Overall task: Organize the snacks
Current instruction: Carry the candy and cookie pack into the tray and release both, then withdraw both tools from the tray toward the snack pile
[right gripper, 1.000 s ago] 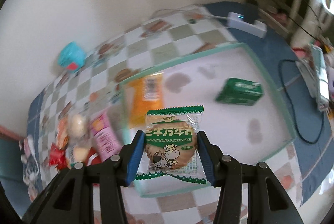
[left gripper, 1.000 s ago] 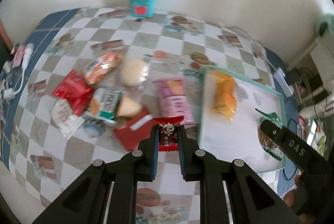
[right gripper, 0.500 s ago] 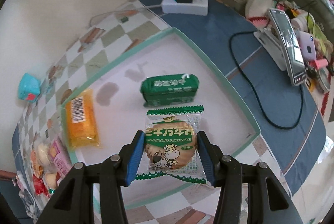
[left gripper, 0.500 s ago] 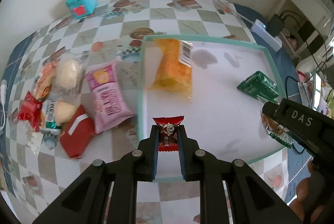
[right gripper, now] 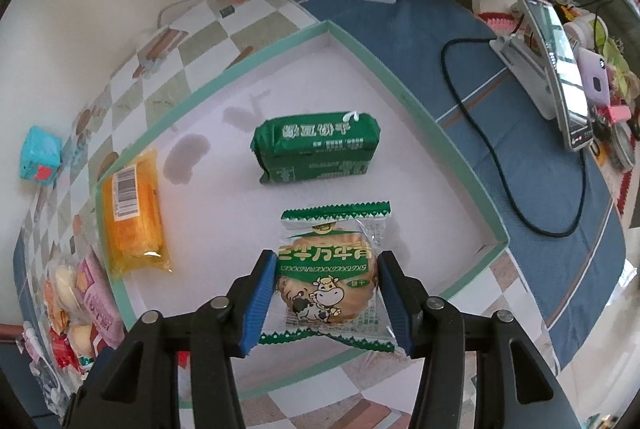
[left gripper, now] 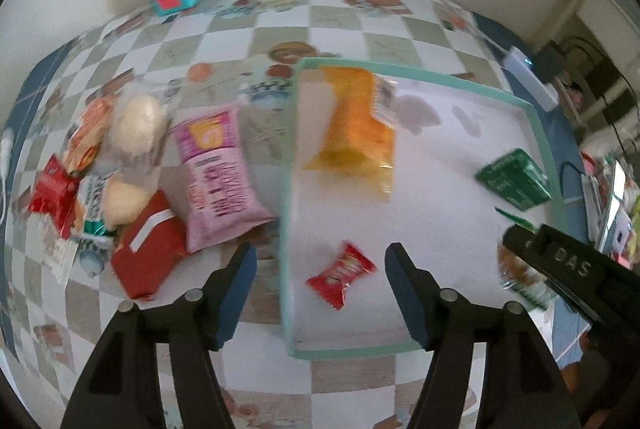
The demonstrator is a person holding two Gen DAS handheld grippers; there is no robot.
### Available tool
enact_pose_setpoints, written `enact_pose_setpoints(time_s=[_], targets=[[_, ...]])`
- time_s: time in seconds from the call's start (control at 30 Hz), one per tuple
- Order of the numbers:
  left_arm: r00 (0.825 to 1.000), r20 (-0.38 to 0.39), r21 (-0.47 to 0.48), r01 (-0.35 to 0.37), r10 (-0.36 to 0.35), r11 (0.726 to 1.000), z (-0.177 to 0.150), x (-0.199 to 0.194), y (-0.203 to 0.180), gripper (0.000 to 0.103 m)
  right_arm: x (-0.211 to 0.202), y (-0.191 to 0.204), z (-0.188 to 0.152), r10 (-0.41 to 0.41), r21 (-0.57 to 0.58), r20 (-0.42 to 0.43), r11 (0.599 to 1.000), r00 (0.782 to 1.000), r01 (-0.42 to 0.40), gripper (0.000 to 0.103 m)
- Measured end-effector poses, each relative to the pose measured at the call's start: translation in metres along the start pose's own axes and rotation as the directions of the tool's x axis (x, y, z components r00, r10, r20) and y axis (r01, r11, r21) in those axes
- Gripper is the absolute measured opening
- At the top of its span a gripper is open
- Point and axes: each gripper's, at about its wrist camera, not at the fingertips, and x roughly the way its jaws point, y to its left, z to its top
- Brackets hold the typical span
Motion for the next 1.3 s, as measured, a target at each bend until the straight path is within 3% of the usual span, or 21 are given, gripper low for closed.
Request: enact_pose_setpoints(time_s=[0.07, 0.17, 0.2, 0.3, 0.53, 0.77, 0.9, 1.0, 1.3], targets=[[1.0, -0.017, -0.049, -0.016, 0.015, 0.999, 0.001, 0.002, 0.013, 0.075, 0.002, 0.001, 0.0, -0.008, -0.004, -0.002, 1.0, 1.0, 0.008, 0.084], [0.999, -0.03, -0.126, -0.039, 0.036, 0.991, 0.001, 0.004, 0.033, 0.076, 0.003, 0.001, -0.001, -0.001, -0.004, -0.006, 1.0, 1.0, 0.001, 0.086], [0.999, -0.028, -0.149, -0.049, 0.045, 0.988, 0.002, 0.003, 0.04, 0.082, 0.004, 0.001, -0.001, 0.001, -0.004, -0.008, 1.0, 1.0, -0.001, 0.086], [0.998, -0.02, -0.212, -0.07, 0.067, 0.975, 0.002, 0.0, 0.06, 0.085, 0.005, 0.002, -0.002, 0.003, -0.011, -0.011, 1.0, 1.0, -0.004, 0.103], [0.991, -0.047, -0.349, -0.133, 0.124, 0.927, -0.001, -0.005, 0.107, 0.089, 0.001, 0.01, -0.005, -0.002, -0.044, 0.001, 0.999, 1.0, 0.002, 0.103], [0.988, -0.092, -0.506, -0.156, 0.127, 0.848, -0.01, -0.008, 0.16, 0.09, -0.003, 0.022, -0.008, -0.009, -0.084, 0.015, 0.996, 1.0, 0.01, 0.103], [0.976, -0.065, -0.541, -0.21, 0.209, 0.814, -0.011, -0.023, 0.181, 0.09, -0.007, 0.035, -0.013, 0.009, -0.118, 0.023, 0.993, 1.0, -0.006, 0.103], [0.971, -0.053, -0.572, -0.22, 0.232, 0.79, -0.012, -0.031, 0.194, 0.09, -0.011, 0.049, -0.019, 0.012, -0.163, 0.036, 0.987, 0.999, -0.006, 0.103], [0.95, -0.046, -0.662, -0.262, 0.31, 0.702, -0.019, -0.051, 0.245, 0.09, -0.034, 0.096, -0.043, 0.15, -0.272, 0.075, 0.954, 0.986, -0.124, 0.103]])
